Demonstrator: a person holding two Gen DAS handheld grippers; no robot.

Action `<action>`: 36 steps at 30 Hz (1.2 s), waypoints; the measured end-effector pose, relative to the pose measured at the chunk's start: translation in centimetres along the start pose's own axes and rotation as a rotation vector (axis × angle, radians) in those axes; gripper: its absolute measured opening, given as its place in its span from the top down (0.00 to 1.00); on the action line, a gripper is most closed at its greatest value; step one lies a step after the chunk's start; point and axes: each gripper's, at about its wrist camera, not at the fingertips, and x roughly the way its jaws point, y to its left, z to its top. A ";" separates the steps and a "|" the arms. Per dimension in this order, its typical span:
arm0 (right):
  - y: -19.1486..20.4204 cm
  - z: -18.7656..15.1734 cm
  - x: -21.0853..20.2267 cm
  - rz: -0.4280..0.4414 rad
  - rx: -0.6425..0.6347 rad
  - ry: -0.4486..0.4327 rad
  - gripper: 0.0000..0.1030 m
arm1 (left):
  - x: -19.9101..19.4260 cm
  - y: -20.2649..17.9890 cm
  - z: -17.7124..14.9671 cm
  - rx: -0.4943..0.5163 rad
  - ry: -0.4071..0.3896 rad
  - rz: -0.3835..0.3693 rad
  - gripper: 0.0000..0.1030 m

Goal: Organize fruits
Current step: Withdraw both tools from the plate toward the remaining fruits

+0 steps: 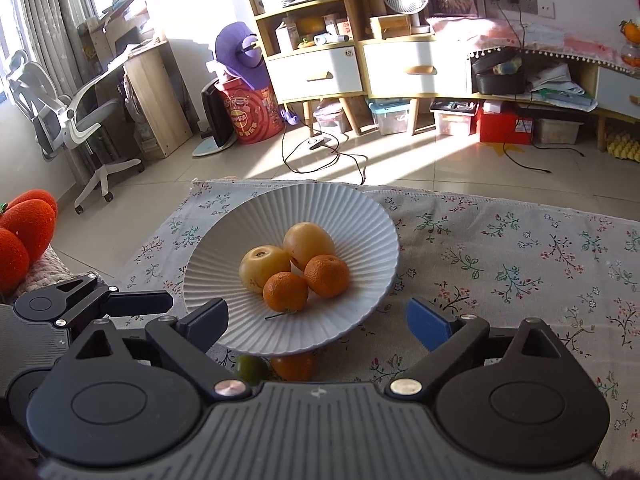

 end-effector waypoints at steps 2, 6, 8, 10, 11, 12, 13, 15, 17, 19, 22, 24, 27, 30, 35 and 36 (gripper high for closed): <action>0.2 -0.2 -0.3 0.003 0.004 -0.003 0.05 | -0.4 0.1 -0.2 -0.003 0.006 0.006 0.02; 0.7 -0.7 -0.8 -0.005 -0.004 -0.001 0.03 | -1.2 0.4 -0.7 -0.001 0.016 0.023 0.02; 0.9 -1.0 -1.1 -0.014 -0.012 -0.001 0.01 | -1.6 0.5 -1.0 -0.001 0.019 0.032 0.02; 1.1 -1.4 -1.4 -0.017 -0.017 -0.001 0.01 | -2.0 0.8 -1.4 -0.004 0.019 0.037 0.02; 1.2 -1.6 -1.6 -0.016 -0.017 -0.001 0.01 | -2.2 0.9 -1.7 -0.006 0.020 0.040 0.02; 1.2 -1.8 -1.7 -0.014 -0.017 0.000 0.01 | -2.4 0.9 -1.9 -0.007 0.022 0.044 0.02; 1.3 -2.0 -1.8 -0.013 -0.017 0.001 0.01 | -2.5 1.0 -2.0 -0.008 0.024 0.047 0.02; 1.4 -2.4 -2.0 -0.014 -0.022 0.001 0.01 | -2.7 1.2 -2.6 -0.010 0.029 0.055 0.02; 1.5 -2.8 -2.1 -0.014 -0.033 -0.001 0.01 | -2.8 1.4 -3.2 -0.018 0.036 0.061 0.02; 1.8 -3.4 -2.1 -0.021 -0.049 -0.004 0.01 | -3.0 1.7 -3.8 -0.029 0.044 0.058 0.02; 2.2 -4.1 -2.0 -0.027 -0.061 0.015 0.01 | -3.1 1.9 -4.6 -0.030 0.069 0.062 0.02; 2.4 -4.6 -2.0 -0.021 -0.069 0.026 0.01 | -3.0 1.8 -5.1 -0.020 0.090 0.066 0.02; 2.8 -5.2 -2.2 -0.021 -0.089 0.039 0.01 | -3.0 1.8 -5.7 -0.012 0.127 0.070 0.02; 3.2 -5.6 -2.4 -0.022 -0.112 0.047 0.01 | -2.9 1.9 -6.1 -0.018 0.164 0.072 0.02; 3.5 -6.4 -2.4 -0.047 -0.108 0.081 0.01 | -3.0 2.4 -6.9 -0.053 0.223 0.075 0.02; 3.7 -6.6 -2.4 -0.051 -0.110 0.090 0.01 | -3.0 2.5 -7.0 -0.060 0.233 0.077 0.02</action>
